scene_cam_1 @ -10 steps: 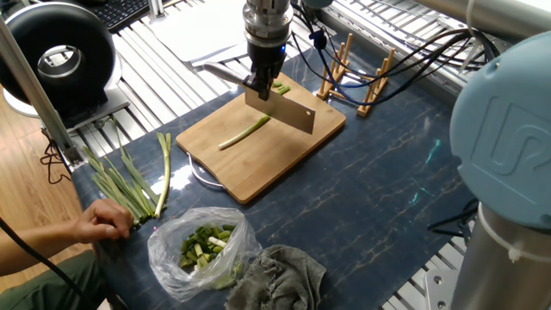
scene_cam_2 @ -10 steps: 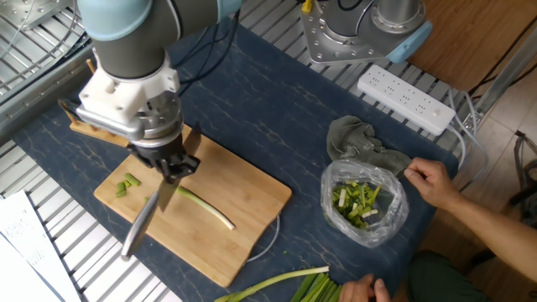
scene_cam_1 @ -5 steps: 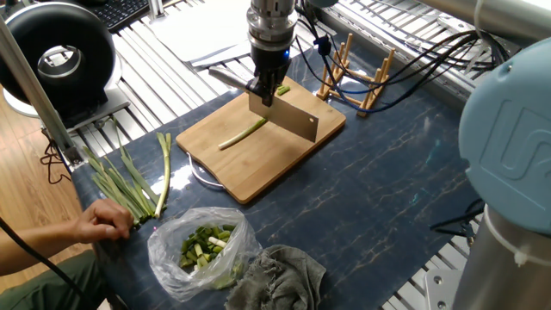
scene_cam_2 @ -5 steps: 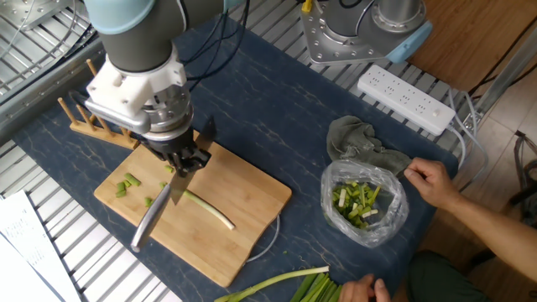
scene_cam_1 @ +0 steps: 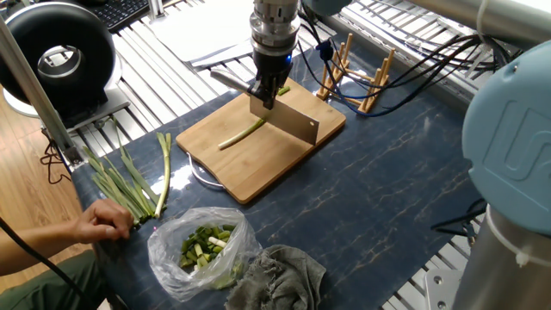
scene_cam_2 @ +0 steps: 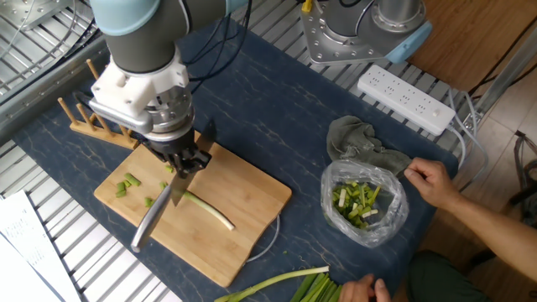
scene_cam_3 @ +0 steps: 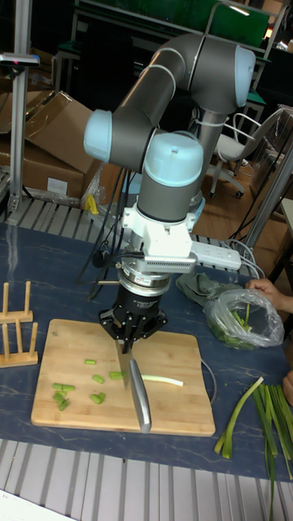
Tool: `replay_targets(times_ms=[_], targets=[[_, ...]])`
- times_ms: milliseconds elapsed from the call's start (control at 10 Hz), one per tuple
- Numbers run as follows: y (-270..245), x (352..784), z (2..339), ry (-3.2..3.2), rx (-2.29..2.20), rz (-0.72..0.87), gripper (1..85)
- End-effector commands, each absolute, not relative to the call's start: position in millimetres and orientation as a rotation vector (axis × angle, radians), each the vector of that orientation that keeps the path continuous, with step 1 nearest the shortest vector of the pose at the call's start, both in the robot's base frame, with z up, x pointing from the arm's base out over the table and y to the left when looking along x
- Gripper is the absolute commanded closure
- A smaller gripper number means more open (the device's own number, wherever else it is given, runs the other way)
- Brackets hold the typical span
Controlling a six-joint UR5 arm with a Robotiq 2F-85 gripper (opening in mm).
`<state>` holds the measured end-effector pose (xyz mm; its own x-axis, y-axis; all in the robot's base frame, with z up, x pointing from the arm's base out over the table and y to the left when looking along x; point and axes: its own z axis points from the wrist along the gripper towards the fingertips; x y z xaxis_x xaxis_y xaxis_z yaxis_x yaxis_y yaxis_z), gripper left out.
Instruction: Chop the scallions
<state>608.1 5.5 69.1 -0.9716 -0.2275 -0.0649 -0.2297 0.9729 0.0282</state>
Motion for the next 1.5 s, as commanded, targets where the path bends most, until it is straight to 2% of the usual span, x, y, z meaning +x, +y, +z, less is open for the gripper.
replay_targets(times_ms=[0, 500, 700, 1400], targets=[[10.5, 619.6, 61.2, 3.030, -0.334, 0.082, 84.0], [4.6, 649.9, 88.6, 3.032, -0.360, 0.032, 84.0], [4.0, 660.3, 82.0, 3.016, -0.352, 0.006, 84.0], [28.2, 613.9, 88.9, 3.077, -0.301, 0.058, 84.0]])
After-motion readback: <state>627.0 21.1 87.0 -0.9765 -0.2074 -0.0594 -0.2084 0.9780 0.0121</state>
